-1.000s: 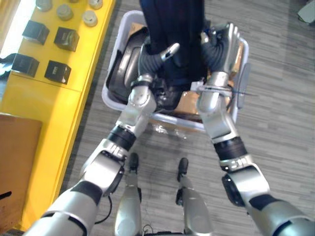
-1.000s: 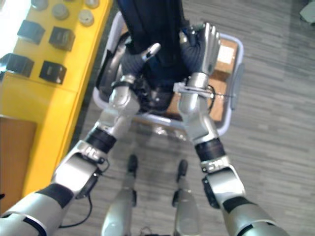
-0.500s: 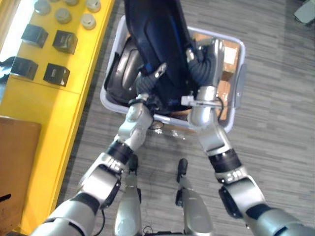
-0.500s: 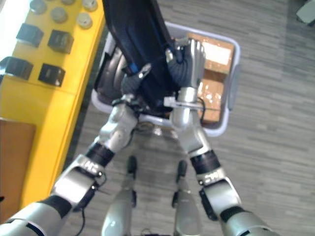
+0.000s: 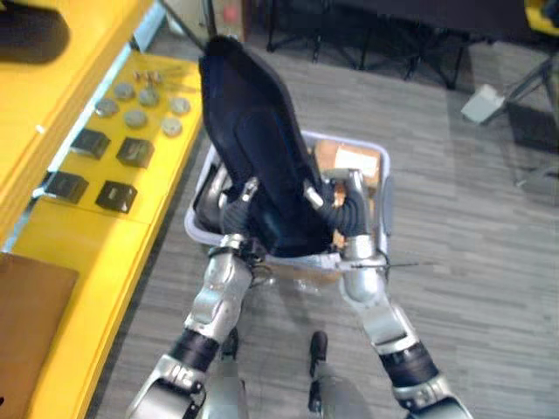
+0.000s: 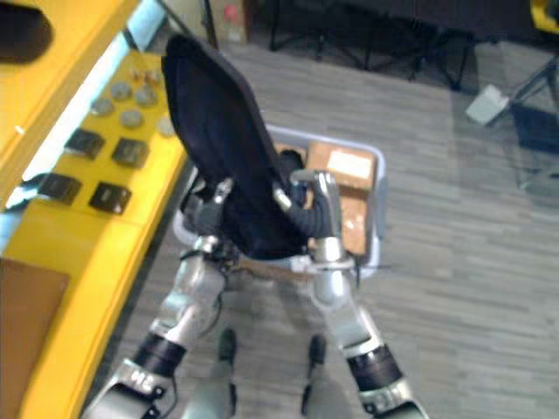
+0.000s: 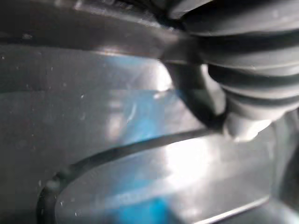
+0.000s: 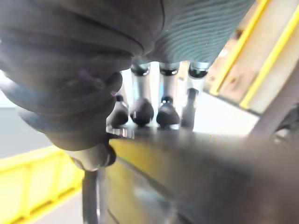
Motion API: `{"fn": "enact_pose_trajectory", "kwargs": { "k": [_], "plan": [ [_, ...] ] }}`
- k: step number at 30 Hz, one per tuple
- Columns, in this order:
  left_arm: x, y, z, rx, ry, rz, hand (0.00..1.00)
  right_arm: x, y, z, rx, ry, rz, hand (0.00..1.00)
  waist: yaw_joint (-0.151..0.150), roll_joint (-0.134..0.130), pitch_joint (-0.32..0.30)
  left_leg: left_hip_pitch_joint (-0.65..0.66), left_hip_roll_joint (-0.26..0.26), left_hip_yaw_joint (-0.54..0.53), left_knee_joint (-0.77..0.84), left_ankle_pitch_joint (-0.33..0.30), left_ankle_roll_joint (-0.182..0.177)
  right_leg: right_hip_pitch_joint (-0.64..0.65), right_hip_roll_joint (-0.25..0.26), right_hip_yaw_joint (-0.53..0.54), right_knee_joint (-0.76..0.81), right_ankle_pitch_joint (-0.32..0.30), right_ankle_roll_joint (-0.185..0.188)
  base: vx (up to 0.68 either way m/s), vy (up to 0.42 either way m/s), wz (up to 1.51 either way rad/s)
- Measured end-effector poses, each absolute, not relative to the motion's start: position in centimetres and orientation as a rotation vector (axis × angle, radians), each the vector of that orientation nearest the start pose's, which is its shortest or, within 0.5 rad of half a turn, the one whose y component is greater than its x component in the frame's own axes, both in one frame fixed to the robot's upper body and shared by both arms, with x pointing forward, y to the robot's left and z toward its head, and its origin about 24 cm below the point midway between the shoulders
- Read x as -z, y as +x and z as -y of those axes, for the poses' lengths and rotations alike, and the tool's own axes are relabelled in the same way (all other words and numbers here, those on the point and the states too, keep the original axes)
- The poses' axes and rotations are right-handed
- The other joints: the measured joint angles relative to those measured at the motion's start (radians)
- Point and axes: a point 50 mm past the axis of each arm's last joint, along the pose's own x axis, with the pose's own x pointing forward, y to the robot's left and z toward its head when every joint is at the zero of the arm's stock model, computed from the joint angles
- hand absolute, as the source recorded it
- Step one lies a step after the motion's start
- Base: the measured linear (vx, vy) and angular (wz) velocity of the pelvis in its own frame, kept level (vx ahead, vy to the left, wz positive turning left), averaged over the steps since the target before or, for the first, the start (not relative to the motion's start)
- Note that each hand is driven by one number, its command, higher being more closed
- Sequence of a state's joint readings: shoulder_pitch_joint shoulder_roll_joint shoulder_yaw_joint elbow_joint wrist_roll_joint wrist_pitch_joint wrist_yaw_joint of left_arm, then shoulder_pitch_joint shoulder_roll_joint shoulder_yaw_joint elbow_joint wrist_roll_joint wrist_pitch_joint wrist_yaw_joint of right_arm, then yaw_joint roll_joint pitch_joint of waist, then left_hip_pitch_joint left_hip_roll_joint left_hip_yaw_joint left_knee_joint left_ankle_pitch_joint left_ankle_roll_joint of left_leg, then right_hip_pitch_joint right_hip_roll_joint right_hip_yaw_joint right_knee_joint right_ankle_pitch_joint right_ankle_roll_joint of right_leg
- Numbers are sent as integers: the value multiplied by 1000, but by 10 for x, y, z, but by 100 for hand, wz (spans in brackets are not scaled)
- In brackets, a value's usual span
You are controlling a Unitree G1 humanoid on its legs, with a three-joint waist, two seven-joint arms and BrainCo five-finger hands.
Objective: Walk over and take plastic housings, then place them on the shelf
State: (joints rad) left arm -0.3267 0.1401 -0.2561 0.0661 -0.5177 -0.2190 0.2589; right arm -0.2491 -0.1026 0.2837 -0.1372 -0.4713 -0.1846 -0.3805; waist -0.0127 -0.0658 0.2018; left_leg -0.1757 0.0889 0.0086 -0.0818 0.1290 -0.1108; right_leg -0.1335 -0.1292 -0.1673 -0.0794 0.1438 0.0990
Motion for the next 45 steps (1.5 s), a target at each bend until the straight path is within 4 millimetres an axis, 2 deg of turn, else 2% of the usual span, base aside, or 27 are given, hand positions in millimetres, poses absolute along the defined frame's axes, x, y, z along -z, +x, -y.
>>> {"fn": "enact_pose_trajectory", "kwargs": {
  "k": [2, 5, 7, 9, 12, 14, 17, 18, 19, 21, 23, 24, 28, 30, 33, 36, 39, 40, 42, 45],
  "plan": [
    [-123, 291, -114, 57, -331, 359, 100, -146, 257, 97, 8, -333, 663, 0, 0, 2, -40, 6, 0, 1, 0, -4, 0, 5, 0, 0, 0, -5, -1, 0, 0, 0],
    [-122, 282, -112, 47, -254, 389, 100, -138, 248, 108, -21, -267, 612, 0, -1, 5, -49, 37, 0, 2, -2, -13, -1, 35, 0, 0, 1, -15, -2, 11, -1, 0],
    [-118, 276, -112, 24, -191, 397, 100, -130, 240, 119, -28, -198, 566, 0, -3, 10, -77, 38, 0, 2, -5, -18, 0, 35, 0, 0, 1, -25, 3, 0, 0, 0],
    [-113, 274, -131, -79, -172, 395, 100, -128, 233, 147, 85, -107, 538, 0, -7, 17, -87, 46, 0, 3, -5, -22, 0, 41, 0, 1, 2, -26, 3, 2, 0, -2],
    [-93, 257, -179, -334, -83, 341, 100, -115, 213, 208, 344, 3, 484, 0, -20, 24, -126, 62, 1, 8, -5, -30, -1, 55, 0, 3, 1, -32, -2, 25, -5, -4],
    [-82, 246, -193, -415, -35, 302, 100, -105, 198, 222, 412, 45, 453, 0, -22, 27, -143, 76, 2, 10, -5, -35, -3, 66, 0, 3, 0, -37, -2, 40, -12, -3],
    [-68, 233, -198, -446, -29, 247, 100, -91, 183, 228, 491, 63, 402, 0, -25, 29, -168, 79, 3, 16, -5, -40, -4, 65, 0, 6, 0, -38, -2, 9, -4, -5],
    [-64, 225, -197, -461, -38, 227, 100, -77, 176, 228, 518, 62, 335, 0, -26, 27, -170, 84, 4, 26, -5, -48, -7, 65, 0, 12, -1, -39, -3, 6, -4, -13],
    [-62, 223, -197, -466, -40, 221, 100, -72, 174, 228, 526, 61, 311, 0, -26, 27, -171, 86, 4, 29, -5, -50, -7, 66, 0, 14, -1, -39, -3, 0, -3, -14],
    [-54, 215, -196, -487, -7, 186, 100, -38, 159, 230, 574, 51, 144, 0, -28, 31, -186, 88, 4, 32, -5, -54, -7, 66, 0, 16, 0, -39, -3, 7, -5, -5],
    [-51, 212, -198, -508, 11, 177, 100, -16, 150, 230, 599, 36, 34, 0, -28, 35, -188, 89, 5, 35, -5, -54, -7, 65, 0, 19, 0, -39, -3, 6, -6, -7],
    [-50, 209, -202, -533, 5, 176, 100, 2, 144, 230, 617, 30, -53, 0, -28, 39, -190, 90, 5, 43, -5, -54, -7, 65, 1, 27, 0, -39, -3, 2, -8, -13],
    [-47, 199, -210, -596, -10, 187, 100, 28, 136, 225, 614, 28, -187, 0, -24, 48, -194, 95, 6, 46, -5, -58, -10, 68, 1, 29, 0, -40, -2, -1, -5, -4],
    [-47, 194, -216, -630, -37, 193, 100, 34, 139, 218, 588, 44, -211, 0, -20, 51, -196, 84, 4, 24, -5, -58, -11, 69, -1, 9, 0, -43, 1, -5, -4, 28],
    [-51, 186, -223, -687, -53, 209, 100, 39, 146, 210, 550, 103, -224, 0, 6, 50, -196, 67, -3, -34, -5, -52, -17, 89, -7, -57, 0, -54, 9, 2, -3, 59],
    [-61, 172, -243, -779, -17, 253, 100, 39, 172, 196, 479, 163, -200, 0, 45, 49, -196, 39, -20, -141, -5, -38, -14, 128, -13, -165, 0, -76, 15, 19, -12, 101],
    [-71, 158, -262, -891, 15, 305, 100, 23, 205, 190, 403, 158, -116, 0, 109, 45, -196, 4, -52, -271, -5, -17, -13, 171, -25, -299, 9, -96, 27, 52, 2, 120],
    [-72, 156, -265, -908, 13, 309, 100, 20, 211, 190, 395, 151, -101, 0, 117, 44, -196, -1, -58, -291, -5, -10, -9, 174, -27, -318, 16, -100, 28, 61, 27, 111],
    [-74, 145, -276, -989, 9, 324, 100, 7, 229, 188, 366, 136, -46, 0, 155, 33, -192, 0, -76, -346, 0, -4, -4, 199, -46, -376, 44, -126, 38, 72, 36, 82],
    [-76, 131, -282, -1055, 29, 334, 100, -7, 244, 181, 336, 120, 12, 0, 176, 12, -188, 2, -95, -372, 0, -4, -3, 216, -55, -407, 52, -140, 43, 60, 28, 36]
  ]
}}
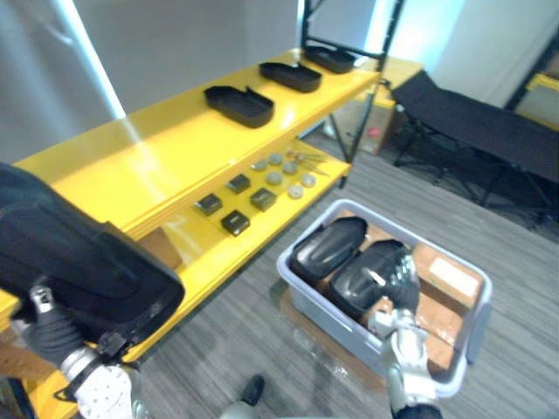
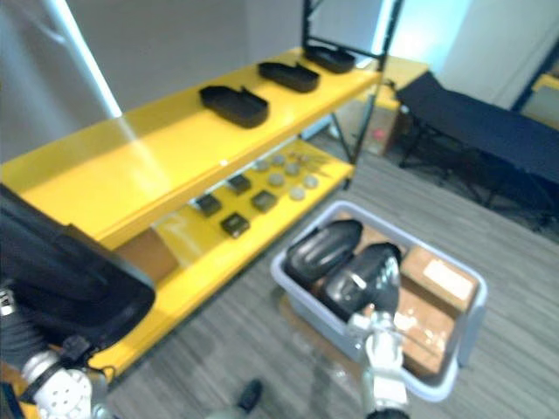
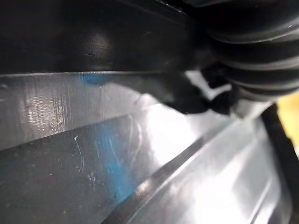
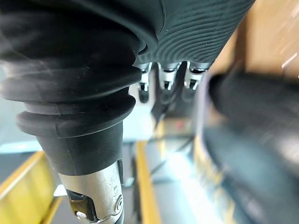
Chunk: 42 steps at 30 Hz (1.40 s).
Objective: Walk over and take plastic housings, then place them on the shelf
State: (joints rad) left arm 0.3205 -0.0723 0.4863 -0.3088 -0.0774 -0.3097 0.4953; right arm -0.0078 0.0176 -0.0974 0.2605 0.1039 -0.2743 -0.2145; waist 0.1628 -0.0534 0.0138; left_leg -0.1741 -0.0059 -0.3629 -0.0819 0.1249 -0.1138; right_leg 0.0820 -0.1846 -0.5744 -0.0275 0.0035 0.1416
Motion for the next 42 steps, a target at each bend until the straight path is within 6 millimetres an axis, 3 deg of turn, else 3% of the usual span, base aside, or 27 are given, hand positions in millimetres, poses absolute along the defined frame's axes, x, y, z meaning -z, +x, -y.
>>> {"fn": "enact_pose_trajectory", "kwargs": {
  "k": [7, 9, 11, 13, 16, 18, 19, 21, 23, 24, 26, 31, 32, 33, 35, 37, 39, 41, 42],
  "plan": [
    [-76, 112, -296, -1139, 95, 316, 100, -12, 247, 175, 299, 123, 30, 0, 16, -32, 28, 32, 12, 23, 11, -26, -2, 16, 7, 27, 26, -37, -11, 6, 9, -9],
    [-79, 113, -297, -1146, 96, 334, 100, -14, 247, 179, 295, 105, 41, 0, 15, -28, 58, 4, 11, 19, 55, -42, 13, 24, 10, -4, 47, -54, -15, -63, -26, 40],
    [-82, 117, -297, -1142, 83, 356, 100, -22, 246, 189, 306, 78, 77, 0, 11, -32, 64, -40, 49, 181, 81, -38, 65, 23, 4, -60, 72, -76, -9, -54, 14, 79],
    [-83, 115, -298, -1153, 88, 360, 100, -28, 247, 194, 303, 57, 102, 0, 18, -29, 72, -36, 64, 249, 66, -21, 52, 17, -5, -68, 92, -95, 0, -1, 30, 38],
    [-93, 110, -301, -1176, 103, 408, 100, -35, 247, 193, 283, 59, 133, 0, 19, -34, 69, -35, 47, 237, 18, 6, 35, 18, -13, -91, 90, -96, 4, 92, 33, 26],
    [-101, 120, -295, -1137, 79, 455, 100, -36, 243, 199, 308, 55, 137, 0, 10, -34, 72, -39, 25, 206, 3, 26, 27, 26, -25, -103, 95, -93, 10, 86, 40, 45],
    [-102, 125, -293, -1120, 63, 467, 100, -35, 240, 202, 320, 53, 134, 0, 9, -33, 73, -40, 20, 196, 3, 27, 27, 26, -28, -79, 106, -96, 4, 92, 83, 65],
    [-111, 146, -282, -1029, 23, 518, 100, -29, 231, 210, 357, 45, 111, 0, -16, -22, 80, -40, 11, 143, 3, 27, 28, 4, -29, 164, 195, -124, -40, 104, 130, 68],
    [-119, 157, -279, -960, 37, 550, 100, -30, 228, 211, 366, 45, 115, 0, -25, -28, 87, -43, 13, 128, 2, 26, 29, -33, -18, 353, 265, -152, -44, 57, 8, 38],
    [-121, 159, -280, -940, 51, 560, 100, -33, 228, 210, 367, 53, 130, 0, -39, -40, 85, -55, 10, 121, 3, 28, 26, -34, -18, 382, 263, -172, -46, 43, -98, 27],
    [-120, 159, -279, -937, 56, 550, 100, -39, 230, 209, 365, 56, 155, 0, -35, -44, 90, -70, 10, 131, 3, 45, 16, -34, -14, 377, 230, -180, -40, 7, -123, 4],
    [-107, 160, -264, -876, 37, 483, 100, -46, 226, 207, 354, 39, 188, 0, -35, -16, 112, -87, 25, 126, 32, 72, 2, 11, 21, 321, 190, -199, -47, -64, -93, 25],
    [-105, 161, -257, -848, 21, 472, 100, -55, 222, 207, 349, 34, 225, 0, -42, -2, 120, -107, 31, 163, 51, 64, 14, 24, 31, 282, 194, -217, -41, -121, -75, 73],
    [-104, 162, -254, -832, 11, 469, 100, -59, 219, 207, 351, 33, 244, 0, -47, 1, 122, -125, 42, 250, 61, 32, 66, 27, 30, 253, 192, -233, -31, -98, -29, 84],
    [-102, 165, -246, -787, -33, 460, 100, -68, 217, 207, 348, 25, 283, 0, -68, 27, 140, -187, 120, 479, 148, 0, 116, 48, 48, 188, 171, -234, -30, -77, -10, 87],
    [-100, 167, -241, -752, -53, 452, 100, -72, 215, 208, 352, 20, 298, 0, -66, 41, 140, -202, 156, 593, 179, -5, 108, 72, 54, 151, 140, -235, -30, -24, 9, 65],
    [-99, 165, -241, -744, -52, 450, 100, -75, 216, 208, 352, 25, 312, 0, -64, 40, 138, -218, 138, 626, 180, -11, 71, 78, 34, 129, 105, -261, -33, 2, 58, 45],
    [-99, 164, -245, -754, -40, 452, 100, -73, 218, 206, 355, 40, 306, 0, -56, 36, 137, -245, 122, 642, 231, -4, 83, 79, 7, 127, 107, -275, -20, 61, 104, 22],
    [-100, 162, -249, -767, -26, 455, 100, -71, 221, 203, 358, 56, 297, 0, -53, 21, 133, -260, 100, 643, 277, -19, 95, 89, -16, 120, 108, -280, -13, 132, 98, 16]
  ]
}}
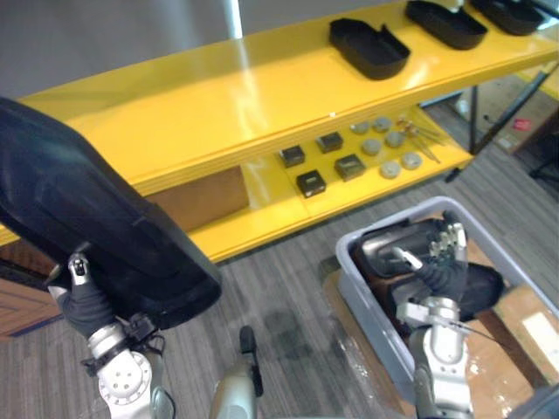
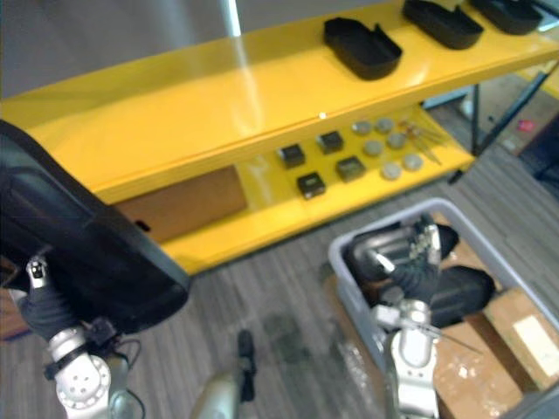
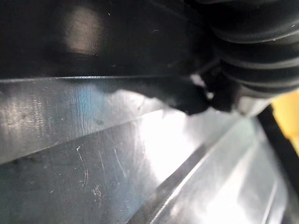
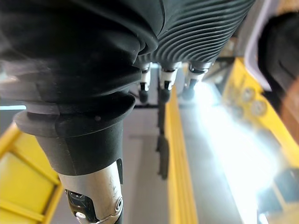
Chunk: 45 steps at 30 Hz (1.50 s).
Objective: Walk over and take plastic housings, then place them on the shelf
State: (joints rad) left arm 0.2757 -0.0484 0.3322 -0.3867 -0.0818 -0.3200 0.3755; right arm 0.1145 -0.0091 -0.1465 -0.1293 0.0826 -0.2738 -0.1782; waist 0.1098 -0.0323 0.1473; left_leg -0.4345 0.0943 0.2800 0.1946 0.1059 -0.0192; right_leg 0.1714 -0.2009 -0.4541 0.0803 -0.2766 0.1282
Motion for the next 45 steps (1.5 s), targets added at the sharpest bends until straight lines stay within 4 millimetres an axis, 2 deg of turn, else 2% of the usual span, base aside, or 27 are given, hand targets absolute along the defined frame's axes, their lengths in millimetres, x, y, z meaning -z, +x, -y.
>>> {"fn": "enact_pose_trajectory", "kwargs": {
  "k": [1, 2, 3, 5, 6, 7, 8, 9, 10, 11, 12, 14, 15, 16, 17, 18, 19, 20, 21, 22, 23, 26, 29, 35, 40, 42, 45],
  "plan": [
    [-101, 161, -250, -770, -22, 456, 100, -70, 221, 203, 359, 60, 294, 0, 0, -8, -5, -6, -7, 0, 12, -10, 2, 0, -8, -4, -1, -1, 0, 203, 104, 22],
    [-101, 161, -251, -776, -17, 460, 100, -69, 223, 203, 365, 66, 288, 0, -2, -33, -22, -27, -36, 4, 59, -54, 13, 7, -36, -13, 4, 7, 3, 342, 159, 39],
    [-101, 164, -250, -766, -23, 459, 100, -68, 226, 208, 384, 57, 278, 0, -9, -34, -26, -33, -57, -9, 106, -91, 34, 9, -61, -9, 61, 45, 23, 363, 182, 45],
    [-101, 166, -251, -757, -19, 460, 100, -67, 228, 212, 404, 41, 270, 0, -11, -30, -28, -19, -65, -22, 117, -111, 36, -19, -82, -6, 175, 67, 1, 288, 174, 34],
    [-103, 167, -252, -740, 5, 468, 100, -67, 230, 217, 427, 40, 270, 0, -13, -31, -29, 25, -72, -34, 100, -131, 45, -72, -116, 10, 351, 135, -21, 263, 162, 25],
    [-105, 167, -253, -733, 20, 471, 100, -68, 231, 218, 433, 40, 274, 0, -14, -32, -30, 49, -74, -44, 84, -135, 49, -95, -131, 24, 422, 181, -31, 359, 178, 34],
    [-107, 168, -256, -723, 44, 478, 100, -69, 232, 220, 446, 40, 280, 0, -20, -30, -29, 107, -82, -62, 41, -140, 57, -143, -154, 61, 550, 298, -59, 471, 167, 35],
    [-110, 169, -258, -713, 61, 489, 100, -68, 233, 221, 449, 32, 275, 0, -30, -28, -28, 164, -87, -84, -3, -153, 70, -198, -155, 102, 690, 261, -100, 399, 130, 39],
    [-111, 170, -258, -711, 64, 491, 100, -69, 235, 220, 444, 25, 276, 0, -37, -27, -27, 192, -89, -96, -25, -154, 71, -231, -146, 121, 751, 213, -109, 461, 120, 47],
    [-111, 172, -258, -714, 63, 491, 100, -68, 236, 219, 443, 21, 275, 0, -50, -16, -21, 251, -87, -125, -63, -156, 72, -286, -113, 149, 816, 139, -107, 288, 58, 45],
    [-110, 172, -258, -714, 64, 491, 100, -67, 235, 220, 444, 16, 269, 0, -58, -11, -18, 280, -86, -135, -80, -155, 71, -307, -96, 155, 818, 113, -109, 425, 57, 66],
    [-111, 177, -255, -696, 58, 496, 100, -63, 229, 224, 457, 4, 249, 0, -89, -2, -17, 338, -82, -193, -103, -160, 56, -383, -40, 160, 702, 45, -121, 322, -27, 77],
    [-112, 180, -254, -691, 53, 500, 100, -62, 228, 226, 464, 2, 248, 0, -95, -1, -16, 343, -79, -209, -103, -164, 50, -403, -21, 170, 648, 43, -122, 282, -108, 81],
    [-113, 187, -253, -674, 44, 508, 100, -62, 225, 230, 481, -13, 243, 0, -103, 1, -15, 346, -69, -242, -102, -172, 39, -437, 25, 219, 520, 47, -117, 253, -172, 91],
    [-114, 196, -250, -647, 39, 511, 100, -61, 220, 236, 508, -28, 238, 0, -113, 1, -15, 346, -66, -278, -99, -180, 25, -458, 67, 301, 381, 64, -98, 244, -199, 99],
    [-113, 200, -249, -635, 39, 505, 100, -60, 217, 240, 522, -35, 237, 0, -123, -1, -17, 346, -68, -301, -96, -186, 15, -457, 81, 344, 310, 78, -80, 228, -231, 123],
    [-111, 207, -246, -608, 45, 489, 100, -61, 210, 247, 555, -52, 236, 0, -138, -22, -29, 347, -88, -338, -84, -204, -13, -443, 89, 422, 186, 166, -68, 232, -274, 115],
    [-110, 210, -242, -586, 61, 481, 100, -62, 205, 252, 572, -76, 237, 0, -149, -37, -28, 352, -111, -363, -73, -226, -33, -437, 76, 453, 162, 251, -33, 229, -283, 106],
    [-104, 212, -237, -574, 57, 451, 100, -63, 202, 258, 577, -104, 230, 0, -144, -4, -27, 357, -86, -382, -61, -232, -40, -409, 86, 420, 160, 250, -44, 241, -254, 64],
    [-99, 213, -230, -547, 56, 429, 100, -65, 199, 263, 576, -143, 228, 0, -140, 27, -37, 357, -54, -377, -59, -244, -52, -377, 116, 396, 109, 257, -55, 274, -223, 11],
    [-101, 213, -228, -535, 74, 435, 100, -68, 202, 265, 571, -153, 238, 0, -122, 53, -52, 365, -25, -370, -69, -250, -62, -371, 146, 402, 86, 265, -62, 268, -196, -11],
    [-104, 216, -227, -532, 71, 451, 100, -78, 211, 262, 562, -140, 287, 0, -120, 56, -53, 381, 15, -334, -90, -252, -71, -345, 187, 405, 29, 284, -81, 152, -109, -23],
    [-105, 216, -227, -534, 66, 454, 100, -91, 213, 261, 560, -135, 346, 0, -122, 54, -53, 380, 19, -323, -100, -252, -71, -336, 193, 408, -14, 302, -80, 89, -18, -11],
    [-105, 216, -226, -547, 56, 455, 100, -103, 210, 255, 567, -90, 421, 0, -121, 61, -44, 379, -2, -365, -102, -249, -75, -286, 164, 367, -67, 312, -76, 12, 54, 24],
    [-113, 216, -225, -541, 53, 494, 100, -110, 201, 255, 590, -75, 461, 0, -122, 76, -34, 369, -16, -384, -156, -196, -81, -281, 143, 313, -80, 311, -76, -38, 12, 38],
    [-115, 216, -225, -540, 54, 501, 100, -110, 198, 254, 594, -76, 461, 0, -124, 80, -31, 377, -13, -376, -163, -194, -82, -280, 145, 317, -80, 311, -76, -42, -16, -8],
    [-121, 222, -224, -520, 73, 514, 100, -108, 190, 252, 593, -80, 451, 0, -130, 83, -31, 411, -6, -308, -185, -195, -83, -281, 156, 358, -80, 316, -79, -30, 4, -46]
  ]
}}
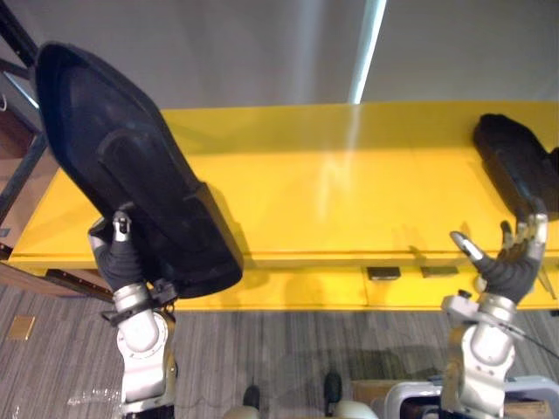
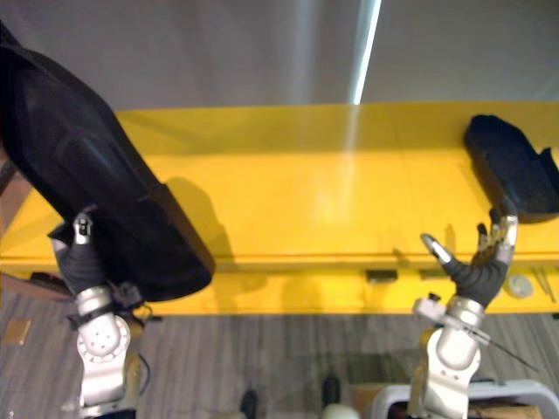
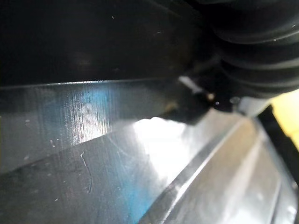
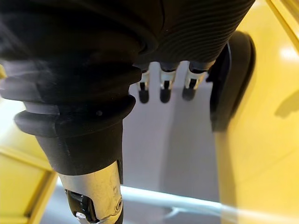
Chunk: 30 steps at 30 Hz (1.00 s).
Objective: Walk over and take plastic housings, then place them on the shelf
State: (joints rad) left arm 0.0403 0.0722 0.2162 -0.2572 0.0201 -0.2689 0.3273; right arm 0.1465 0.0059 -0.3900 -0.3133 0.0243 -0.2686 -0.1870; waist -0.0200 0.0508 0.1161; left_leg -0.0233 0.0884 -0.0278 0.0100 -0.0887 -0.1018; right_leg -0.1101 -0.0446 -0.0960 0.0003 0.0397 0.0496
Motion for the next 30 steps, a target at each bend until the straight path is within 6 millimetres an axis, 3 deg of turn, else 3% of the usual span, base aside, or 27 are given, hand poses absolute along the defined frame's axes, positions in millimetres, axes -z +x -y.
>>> {"fn": "enact_pose_trajectory", "kwargs": {
  "k": [2, 7, 9, 13, 15, 18, 25, 30],
  "plan": [
    [-131, 231, -226, -495, 102, 539, 100, -103, 187, 250, 562, -84, 426, 0, -9, 0, 0, 20, 4, 68, -3, -9, 0, -7, 10, 55, -15, 19, 1, -25, 15, -85],
    [-169, 290, -239, -416, 224, 584, 100, -94, 183, 239, 464, -95, 372, 0, -67, 3, 2, 27, 6, 189, 1, -27, 0, -37, 29, 168, -67, 81, 2, -36, 10, -72],
    [-192, 319, -241, -394, 260, 585, 100, -90, 179, 234, 434, -98, 349, 0, -103, 9, 6, 24, 6, 230, 0, -29, 2, -56, 33, 208, -80, 101, 2, -19, 1, -54],
    [-225, 348, -236, -335, 264, 592, 100, -82, 173, 229, 400, -96, 301, 0, -141, 26, 25, 21, 6, 260, -2, -31, 2, -77, 40, 242, -80, 108, 2, 6, -12, -31],
    [-253, 371, -235, -286, 314, 569, 100, -78, 175, 219, 347, -84, 284, 0, -161, 35, 46, 13, 8, 289, -2, -31, 2, -100, 44, 272, -80, 118, 2, 0, -22, -34],
    [-276, 387, -232, -266, 337, 535, 100, -78, 178, 208, 284, -71, 284, 0, -193, 43, 83, 4, 5, 298, -1, -31, 2, -114, 43, 288, -80, 124, 4, 0, -13, -15],
    [-266, 406, -240, -275, 365, 364, 100, -75, 181, 192, 211, -2, 276, 0, -239, 60, 126, -15, -1, 308, -2, -31, 2, -139, 39, 294, -80, 127, 7, 8, -1, -3],
    [-258, 411, -256, -323, 311, 231, 100, -73, 182, 175, 143, 64, 269, 0, -243, 67, 147, -48, -11, 341, -2, -31, 2, -188, 34, 327, -80, 140, 14, 2, 4, -16]
  ]
}}
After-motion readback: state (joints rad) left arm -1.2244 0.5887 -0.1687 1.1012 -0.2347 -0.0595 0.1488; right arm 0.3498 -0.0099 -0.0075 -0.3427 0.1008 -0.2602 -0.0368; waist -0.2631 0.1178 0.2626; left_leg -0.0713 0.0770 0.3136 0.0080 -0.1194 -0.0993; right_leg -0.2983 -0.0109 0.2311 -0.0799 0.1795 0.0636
